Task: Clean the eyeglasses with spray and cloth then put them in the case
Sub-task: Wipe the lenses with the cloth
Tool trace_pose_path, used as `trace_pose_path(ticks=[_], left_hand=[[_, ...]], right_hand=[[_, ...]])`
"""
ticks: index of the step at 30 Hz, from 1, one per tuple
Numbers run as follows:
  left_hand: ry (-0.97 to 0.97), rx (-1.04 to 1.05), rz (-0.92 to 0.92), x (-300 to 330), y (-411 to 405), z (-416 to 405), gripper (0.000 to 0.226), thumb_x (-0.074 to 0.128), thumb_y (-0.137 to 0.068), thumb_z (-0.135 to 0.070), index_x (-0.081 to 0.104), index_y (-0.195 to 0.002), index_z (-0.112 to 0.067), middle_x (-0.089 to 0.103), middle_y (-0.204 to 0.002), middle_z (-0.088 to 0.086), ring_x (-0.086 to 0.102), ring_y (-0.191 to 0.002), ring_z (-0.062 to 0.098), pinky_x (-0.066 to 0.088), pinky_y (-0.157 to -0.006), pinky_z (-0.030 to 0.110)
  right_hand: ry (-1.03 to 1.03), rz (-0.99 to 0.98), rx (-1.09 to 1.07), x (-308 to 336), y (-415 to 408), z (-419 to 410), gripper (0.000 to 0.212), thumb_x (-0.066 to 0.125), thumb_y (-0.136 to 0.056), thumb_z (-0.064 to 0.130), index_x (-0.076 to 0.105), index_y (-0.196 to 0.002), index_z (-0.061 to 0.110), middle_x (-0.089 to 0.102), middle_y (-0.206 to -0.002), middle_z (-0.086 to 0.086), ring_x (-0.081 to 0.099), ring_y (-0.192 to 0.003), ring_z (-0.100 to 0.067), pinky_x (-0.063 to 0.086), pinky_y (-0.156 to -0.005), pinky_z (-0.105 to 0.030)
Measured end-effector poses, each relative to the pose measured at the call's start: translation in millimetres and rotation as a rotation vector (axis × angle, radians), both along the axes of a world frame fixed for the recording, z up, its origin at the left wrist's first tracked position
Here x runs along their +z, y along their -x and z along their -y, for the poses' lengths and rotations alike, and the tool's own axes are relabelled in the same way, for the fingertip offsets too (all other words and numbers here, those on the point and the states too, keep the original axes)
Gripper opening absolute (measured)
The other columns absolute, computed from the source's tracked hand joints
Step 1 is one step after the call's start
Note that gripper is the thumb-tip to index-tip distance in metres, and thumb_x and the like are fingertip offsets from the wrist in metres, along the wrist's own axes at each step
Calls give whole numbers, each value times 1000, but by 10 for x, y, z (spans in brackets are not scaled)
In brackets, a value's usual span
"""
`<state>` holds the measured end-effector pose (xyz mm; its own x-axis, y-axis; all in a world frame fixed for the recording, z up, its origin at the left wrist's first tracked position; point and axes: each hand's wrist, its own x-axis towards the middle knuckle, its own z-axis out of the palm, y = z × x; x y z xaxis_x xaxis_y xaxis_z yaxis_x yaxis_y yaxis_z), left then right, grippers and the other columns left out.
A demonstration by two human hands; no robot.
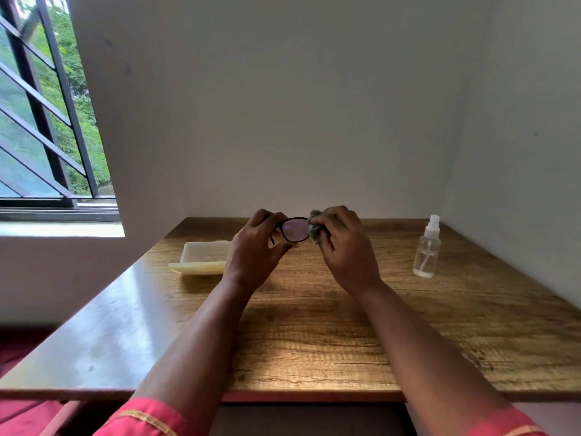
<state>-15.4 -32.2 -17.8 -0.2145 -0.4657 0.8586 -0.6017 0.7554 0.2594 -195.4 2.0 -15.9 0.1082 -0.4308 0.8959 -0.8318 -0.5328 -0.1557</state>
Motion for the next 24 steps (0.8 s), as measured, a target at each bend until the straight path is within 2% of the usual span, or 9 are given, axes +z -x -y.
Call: trace_pose_path(ticks=[2, 5, 9, 13, 16, 20, 24], left_hand=[[-2, -16, 26, -1, 13, -14, 47, 85, -70, -24, 65, -111, -14, 60, -102, -1, 64, -78, 17, 57, -66, 39], [-4, -23, 38, -7, 9, -14, 43, 82, -74, -23, 65, -113, -13, 60, -103, -1, 64, -80, 17, 57, -68, 40], [-1, -15, 30, 6, -1, -29, 37, 78, -78, -19, 65, -112, -14, 60, -103, -2, 64, -81, 16, 56, -69, 39], [-12, 12, -32, 13, 13, -37, 37, 80, -76, -23, 65, -109, -13, 59, -100, -1, 64, -77, 17, 56, -64, 39], [-25, 36, -86, 10, 1, -23, 43, 84, -72, -24, 64, -108, -13, 60, -100, 0, 65, -77, 19, 56, -64, 39], [-33, 30, -127, -24, -26, 4, 49, 86, -68, -18, 64, -111, -11, 60, -104, 2, 66, -82, 20, 57, -69, 42], [-29, 9, -162, -29, -18, 3, 51, 86, -68, -14, 63, -113, -8, 60, -106, 4, 67, -86, 19, 58, -72, 42]], right_hand=[[22, -72, 20, 3, -49, -28, 21, 61, -89, 3, 67, -109, 3, 60, -109, -10, 51, -101, -19, 39, -88, -18], [19, -243, 58, 5, -102, -54, 25, 59, -92, 8, 66, -116, 4, 62, -116, -9, 53, -107, -23, 44, -90, -27], [-8, -413, 103, -23, -177, -45, 28, 56, -93, 5, 66, -119, 5, 62, -123, -9, 53, -116, -24, 47, -95, -30], [49, -354, -6, 16, -113, -38, 28, 52, -85, 1, 67, -108, 5, 64, -110, -9, 54, -103, -25, 51, -84, -33], [56, -173, -119, 49, 11, -44, 19, 61, -77, -3, 65, -93, 6, 61, -98, -8, 50, -94, -24, 46, -75, -32], [-146, 109, -297, -2, 219, -19, 5, 55, -82, 6, 59, -81, 9, 54, -93, -6, 50, -86, -24, 38, -66, -29], [-638, 116, -451, -127, 319, 10, 8, 61, -85, 14, 64, -91, 12, 62, -96, -5, 58, -86, -23, 40, -64, -28]])
